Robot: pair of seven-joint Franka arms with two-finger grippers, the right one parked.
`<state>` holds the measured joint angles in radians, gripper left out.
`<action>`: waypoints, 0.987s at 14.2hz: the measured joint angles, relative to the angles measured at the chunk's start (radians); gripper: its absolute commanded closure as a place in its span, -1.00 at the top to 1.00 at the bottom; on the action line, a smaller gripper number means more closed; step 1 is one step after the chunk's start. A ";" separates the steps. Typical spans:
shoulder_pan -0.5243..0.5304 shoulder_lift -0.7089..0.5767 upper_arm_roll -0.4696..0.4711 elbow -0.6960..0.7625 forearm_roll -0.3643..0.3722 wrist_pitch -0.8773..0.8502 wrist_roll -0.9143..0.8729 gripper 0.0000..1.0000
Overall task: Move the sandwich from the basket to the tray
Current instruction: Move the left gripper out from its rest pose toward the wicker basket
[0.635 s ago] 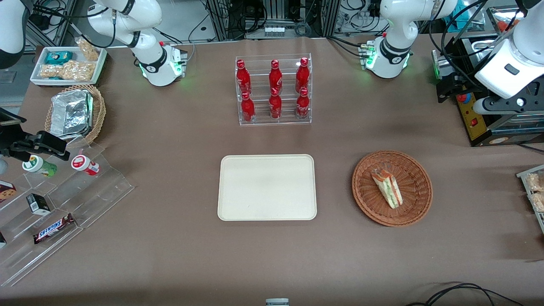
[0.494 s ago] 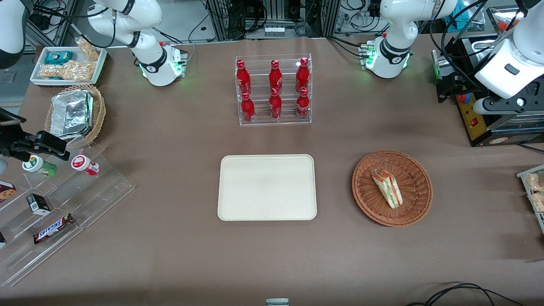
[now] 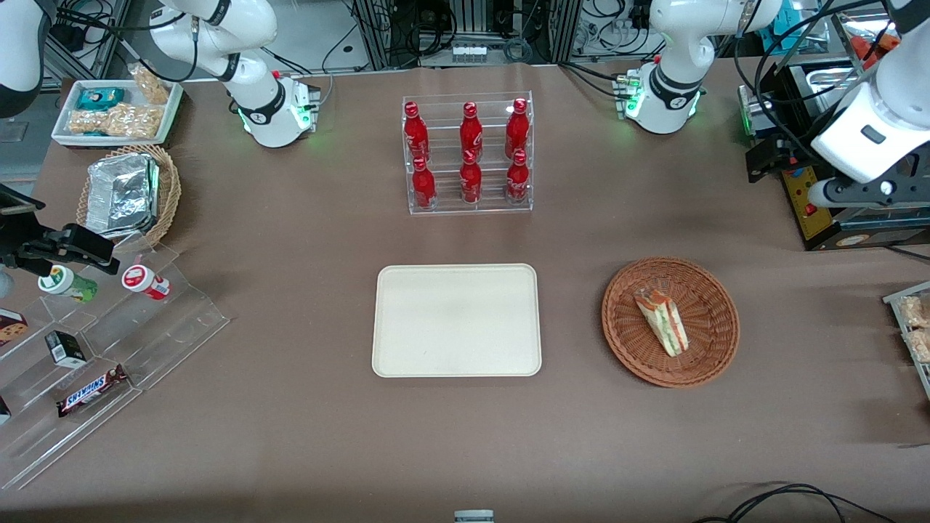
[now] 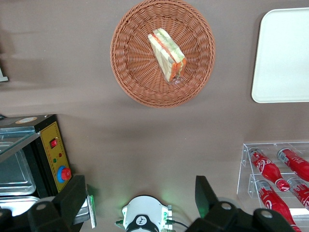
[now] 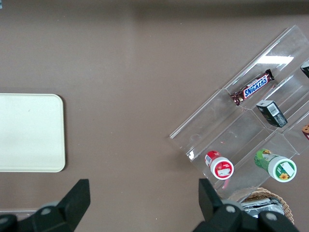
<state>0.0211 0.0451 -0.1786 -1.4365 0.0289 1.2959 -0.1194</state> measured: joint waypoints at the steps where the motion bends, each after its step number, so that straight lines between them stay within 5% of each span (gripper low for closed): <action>1: 0.000 0.010 0.001 0.000 0.000 0.003 0.000 1.00; 14: 0.000 0.069 0.006 -0.001 0.000 0.058 0.003 1.00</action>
<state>0.0215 0.1140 -0.1728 -1.4370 0.0290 1.3543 -0.1166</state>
